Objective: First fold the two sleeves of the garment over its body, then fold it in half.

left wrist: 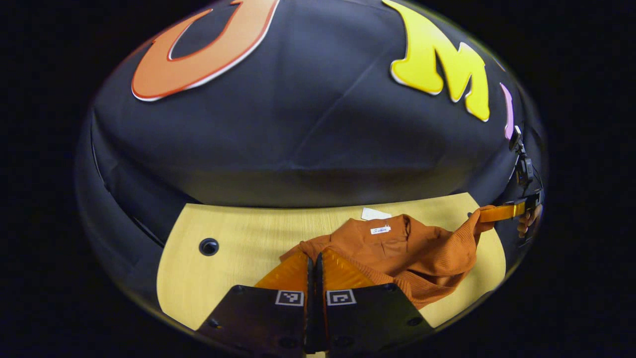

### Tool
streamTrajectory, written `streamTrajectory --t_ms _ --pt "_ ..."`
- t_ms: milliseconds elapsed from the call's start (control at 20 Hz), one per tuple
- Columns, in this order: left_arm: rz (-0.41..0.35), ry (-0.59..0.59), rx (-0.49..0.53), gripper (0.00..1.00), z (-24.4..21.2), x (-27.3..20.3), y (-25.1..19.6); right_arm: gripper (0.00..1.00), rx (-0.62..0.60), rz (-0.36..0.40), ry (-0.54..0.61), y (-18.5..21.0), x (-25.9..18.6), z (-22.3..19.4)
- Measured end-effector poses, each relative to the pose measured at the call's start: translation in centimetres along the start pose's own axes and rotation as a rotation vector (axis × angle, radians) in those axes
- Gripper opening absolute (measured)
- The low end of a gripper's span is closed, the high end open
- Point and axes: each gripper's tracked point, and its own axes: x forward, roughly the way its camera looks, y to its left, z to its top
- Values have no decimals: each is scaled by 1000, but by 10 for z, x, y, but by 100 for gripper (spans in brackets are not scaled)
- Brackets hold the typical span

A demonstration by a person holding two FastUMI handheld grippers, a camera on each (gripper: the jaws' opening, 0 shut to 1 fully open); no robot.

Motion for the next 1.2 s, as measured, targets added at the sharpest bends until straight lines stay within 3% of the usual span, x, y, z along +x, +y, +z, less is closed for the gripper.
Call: streamTrajectory --t_ms 150,300,500,550,750,800,850,900,1000,1100,1150,1200 --pt "11 26 -50 3 -12 53 5 1 90 -41 -14 -39 43 2" --pt "17 58 -96 3 -25 83 15 0 152 -83 -8 -62 50 -8" --pt "15 85 -117 3 -32 89 26 2 202 -81 -10 -71 53 -6" --pt "17 88 -118 3 -33 89 28 6 213 -84 -14 -72 58 -8" --pt "-15 57 -122 4 -24 90 22 4 322 -71 -58 -75 52 5" --pt "-20 46 -119 5 -21 89 21 18 338 -73 -70 -78 51 8" --pt "-30 34 -122 12 -18 89 20 21 344 -79 -79 -80 50 9" --pt "-47 23 -131 5 -13 88 15 21 341 -76 -85 -77 50 10" --pt "-73 -6 -142 5 -7 88 11 21 330 -77 -106 -78 48 15" --pt "-111 -23 -152 9 -2 86 3 35 330 -78 -138 -74 42 26" --pt "-133 -19 -163 6 -2 89 -3 43 332 -84 -145 -72 43 27" --pt "-146 -14 -170 14 -3 89 -8 47 331 -91 -149 -71 39 28"
